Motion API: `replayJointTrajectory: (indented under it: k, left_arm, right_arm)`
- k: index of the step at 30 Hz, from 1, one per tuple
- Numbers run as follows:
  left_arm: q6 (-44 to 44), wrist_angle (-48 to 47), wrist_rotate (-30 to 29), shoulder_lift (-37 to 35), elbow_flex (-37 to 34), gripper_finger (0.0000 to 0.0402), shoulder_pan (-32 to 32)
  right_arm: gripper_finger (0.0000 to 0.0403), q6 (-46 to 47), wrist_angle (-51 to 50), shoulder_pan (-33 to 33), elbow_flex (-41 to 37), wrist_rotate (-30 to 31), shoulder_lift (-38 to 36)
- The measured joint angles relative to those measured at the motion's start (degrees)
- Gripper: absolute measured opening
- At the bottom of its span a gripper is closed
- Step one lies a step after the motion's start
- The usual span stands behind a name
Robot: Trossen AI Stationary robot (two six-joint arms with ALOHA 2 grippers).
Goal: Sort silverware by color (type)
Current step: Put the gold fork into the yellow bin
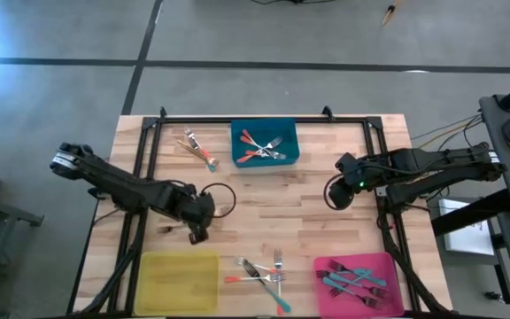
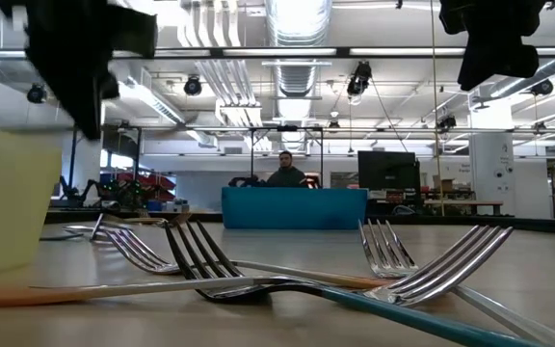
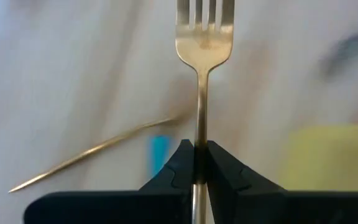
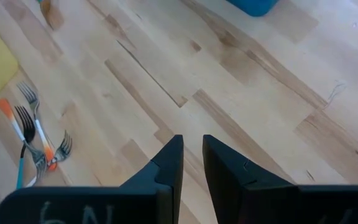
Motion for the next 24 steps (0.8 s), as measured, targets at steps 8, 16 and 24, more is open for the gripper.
replayJointTrajectory:
  k: [8,16,24]
  left_arm:
    - [-10.92,-0.17,5.38,1.75,14.49,0.0005,-14.4]
    - [-26.58,-2.32,5.34,10.82,19.99,0.0013,-29.66]
    - [-29.05,-5.15,7.77,19.51,20.71,0.0017,-31.22]
  right_arm:
    - [0.0052,-3.89,0.0,0.0,0.0,-2.95,0.0]
    - [0.0052,-3.9,0.28,0.0,0.0,-3.41,1.53]
    - [0.0053,-4.4,10.74,0.34,0.02,-8.94,8.43]
